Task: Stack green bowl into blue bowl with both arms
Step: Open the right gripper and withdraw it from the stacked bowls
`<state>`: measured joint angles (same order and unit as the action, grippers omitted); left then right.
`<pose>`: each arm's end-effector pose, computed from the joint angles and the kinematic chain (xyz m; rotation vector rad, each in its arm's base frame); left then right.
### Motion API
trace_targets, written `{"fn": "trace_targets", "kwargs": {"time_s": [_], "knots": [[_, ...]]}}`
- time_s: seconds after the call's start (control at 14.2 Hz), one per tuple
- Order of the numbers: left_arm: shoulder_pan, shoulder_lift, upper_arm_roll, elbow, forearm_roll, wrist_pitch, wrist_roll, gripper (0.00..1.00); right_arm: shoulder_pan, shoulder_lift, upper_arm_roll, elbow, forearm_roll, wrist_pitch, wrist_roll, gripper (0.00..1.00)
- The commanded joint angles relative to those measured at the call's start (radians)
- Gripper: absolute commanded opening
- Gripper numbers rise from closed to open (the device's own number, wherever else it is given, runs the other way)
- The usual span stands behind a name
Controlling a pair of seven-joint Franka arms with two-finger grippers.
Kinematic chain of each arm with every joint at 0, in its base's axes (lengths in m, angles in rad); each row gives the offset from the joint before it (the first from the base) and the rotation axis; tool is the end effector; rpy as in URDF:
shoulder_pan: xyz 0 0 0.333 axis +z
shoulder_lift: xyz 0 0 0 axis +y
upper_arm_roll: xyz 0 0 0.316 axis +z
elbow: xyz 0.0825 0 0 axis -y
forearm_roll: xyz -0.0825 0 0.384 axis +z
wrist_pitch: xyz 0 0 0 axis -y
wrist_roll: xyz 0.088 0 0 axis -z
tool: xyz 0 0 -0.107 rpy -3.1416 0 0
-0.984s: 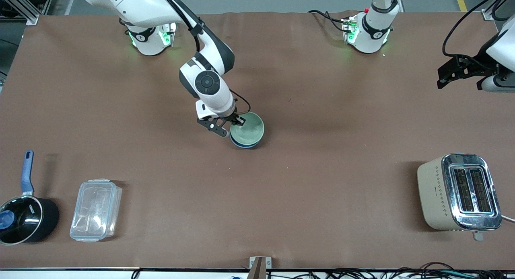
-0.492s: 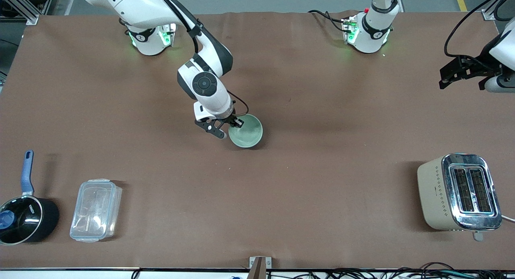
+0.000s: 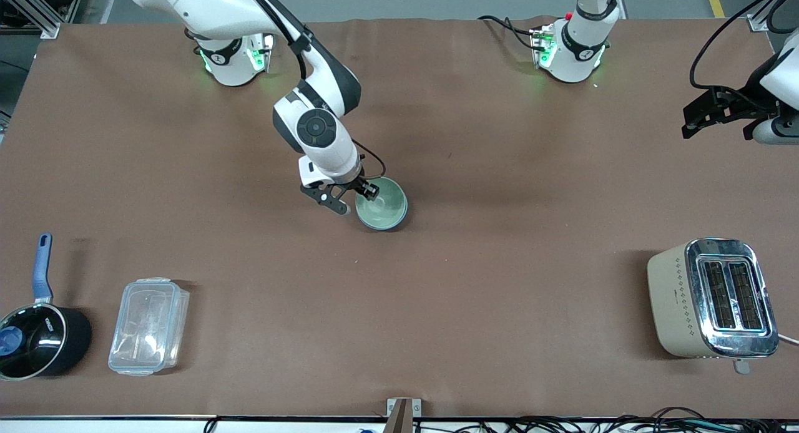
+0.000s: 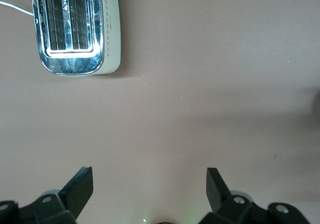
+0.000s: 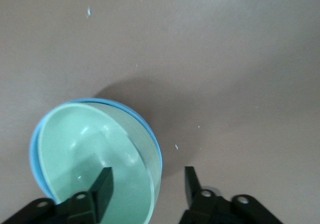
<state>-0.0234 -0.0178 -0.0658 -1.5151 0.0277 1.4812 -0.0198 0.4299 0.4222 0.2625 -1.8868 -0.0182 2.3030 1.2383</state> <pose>0.5381 -0.0453 0.6525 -3.1102 0.1044 0.0226 0.4929 0.3960 0.2909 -2.9614 0.8456 0.1102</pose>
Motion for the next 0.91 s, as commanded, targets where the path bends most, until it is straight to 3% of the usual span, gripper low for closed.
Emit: {"fn": "trace_targets", "kwargs": {"time_s": [0.0, 0.35, 0.84], "knots": [[-0.001, -0.017, 0.008, -0.013, -0.011, 0.008, 0.02, 1.0, -0.113, -0.198, 0.007, -0.005, -0.052, -0.169, -0.102, 1.0], [0.0, -0.017, 0.008, -0.011, -0.011, 0.007, 0.021, 1.0, -0.368, -0.399, -0.014, 0.092, -0.052, -0.489, -0.625, 1.0], [0.0, -0.011, 0.006, -0.002, -0.014, 0.007, 0.023, 1.0, -0.376, -0.436, -0.279, 0.398, -0.011, -0.856, -1.111, 1.0]]}}
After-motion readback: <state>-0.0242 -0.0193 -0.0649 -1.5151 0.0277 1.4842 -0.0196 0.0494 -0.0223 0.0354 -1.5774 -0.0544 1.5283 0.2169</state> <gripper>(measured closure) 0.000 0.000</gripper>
